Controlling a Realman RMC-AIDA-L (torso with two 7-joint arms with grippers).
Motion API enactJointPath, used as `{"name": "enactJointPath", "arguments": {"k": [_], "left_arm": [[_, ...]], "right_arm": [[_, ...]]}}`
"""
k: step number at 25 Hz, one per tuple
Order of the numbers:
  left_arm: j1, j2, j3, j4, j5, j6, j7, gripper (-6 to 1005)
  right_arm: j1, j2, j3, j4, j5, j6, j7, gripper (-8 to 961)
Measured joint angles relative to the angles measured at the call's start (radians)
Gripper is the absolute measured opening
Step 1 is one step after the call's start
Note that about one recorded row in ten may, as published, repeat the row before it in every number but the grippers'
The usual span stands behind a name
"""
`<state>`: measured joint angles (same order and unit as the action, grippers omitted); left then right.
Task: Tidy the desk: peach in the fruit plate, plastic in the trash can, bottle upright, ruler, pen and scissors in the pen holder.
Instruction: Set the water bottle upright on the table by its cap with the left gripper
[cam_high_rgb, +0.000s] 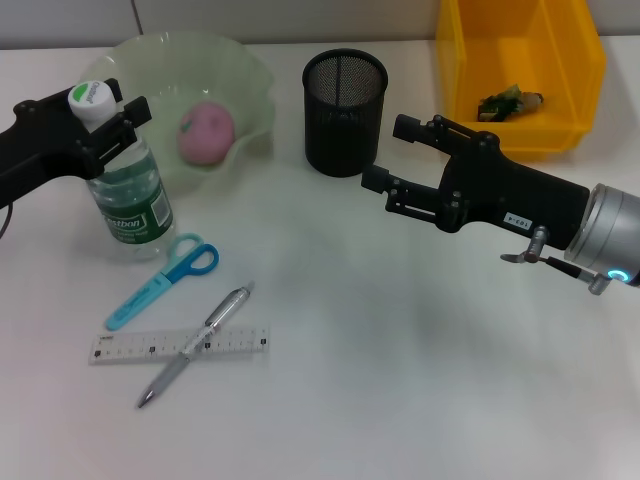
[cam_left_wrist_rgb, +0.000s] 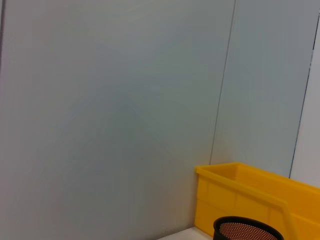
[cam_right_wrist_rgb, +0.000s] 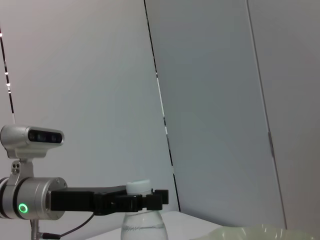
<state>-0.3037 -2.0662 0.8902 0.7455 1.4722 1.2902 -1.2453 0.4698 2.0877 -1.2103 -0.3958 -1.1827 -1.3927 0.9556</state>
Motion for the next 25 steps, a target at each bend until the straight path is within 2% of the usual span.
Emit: {"name": "enactJointPath", "arguments": {"k": [25], "left_arm": [[-0.001, 0.0, -0.001, 0.004, 0.0, 0.006, 0.026, 536]], "right_arm": [[0.003, 0.002, 0.0, 0.0, 0.0, 0.0, 0.0, 786]]}}
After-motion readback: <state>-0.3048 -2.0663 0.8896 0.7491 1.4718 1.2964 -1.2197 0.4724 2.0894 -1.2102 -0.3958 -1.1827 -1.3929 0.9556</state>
